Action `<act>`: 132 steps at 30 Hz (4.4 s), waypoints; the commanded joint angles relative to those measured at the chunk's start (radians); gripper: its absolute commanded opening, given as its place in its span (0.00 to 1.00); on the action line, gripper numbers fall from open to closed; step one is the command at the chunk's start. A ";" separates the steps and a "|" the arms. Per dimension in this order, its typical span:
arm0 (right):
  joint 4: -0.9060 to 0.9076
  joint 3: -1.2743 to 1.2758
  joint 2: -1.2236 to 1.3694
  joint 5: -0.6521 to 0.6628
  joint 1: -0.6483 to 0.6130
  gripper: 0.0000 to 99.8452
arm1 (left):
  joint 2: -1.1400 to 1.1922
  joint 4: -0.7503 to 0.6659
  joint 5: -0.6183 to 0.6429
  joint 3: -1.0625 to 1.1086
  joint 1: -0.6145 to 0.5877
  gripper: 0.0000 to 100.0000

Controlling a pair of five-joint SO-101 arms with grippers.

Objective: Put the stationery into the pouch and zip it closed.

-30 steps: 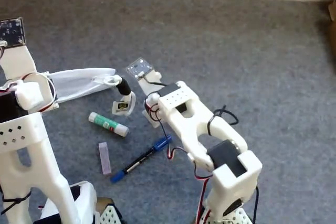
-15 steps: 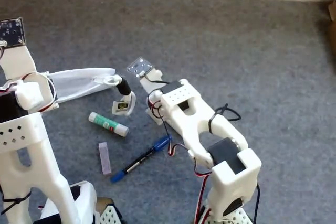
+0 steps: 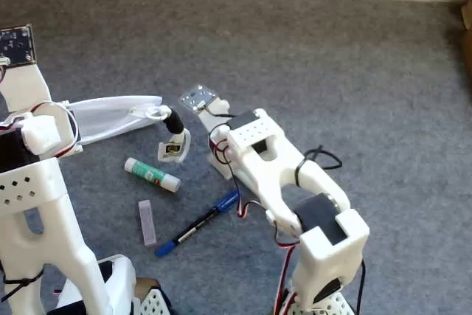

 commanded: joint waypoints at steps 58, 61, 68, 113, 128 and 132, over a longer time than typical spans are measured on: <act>-0.283 0.545 -1.833 -0.212 0.010 0.00 | -0.004 0.017 0.011 0.004 0.013 0.01; -0.285 0.568 -1.840 -0.210 0.012 0.00 | -0.004 0.015 0.011 0.004 0.013 0.01; -0.289 0.624 -1.845 -0.239 0.018 0.00 | -0.004 0.015 0.011 0.004 0.013 0.01; -1.274 0.622 -1.371 -0.626 -0.272 0.00 | -0.004 0.009 0.051 -0.005 0.073 0.01; -1.569 0.621 -1.020 -0.618 -0.323 0.00 | -0.004 0.009 0.052 -0.005 0.073 0.01; -1.612 0.621 -0.955 -0.618 -0.314 0.00 | -0.004 0.009 0.052 -0.002 0.073 0.01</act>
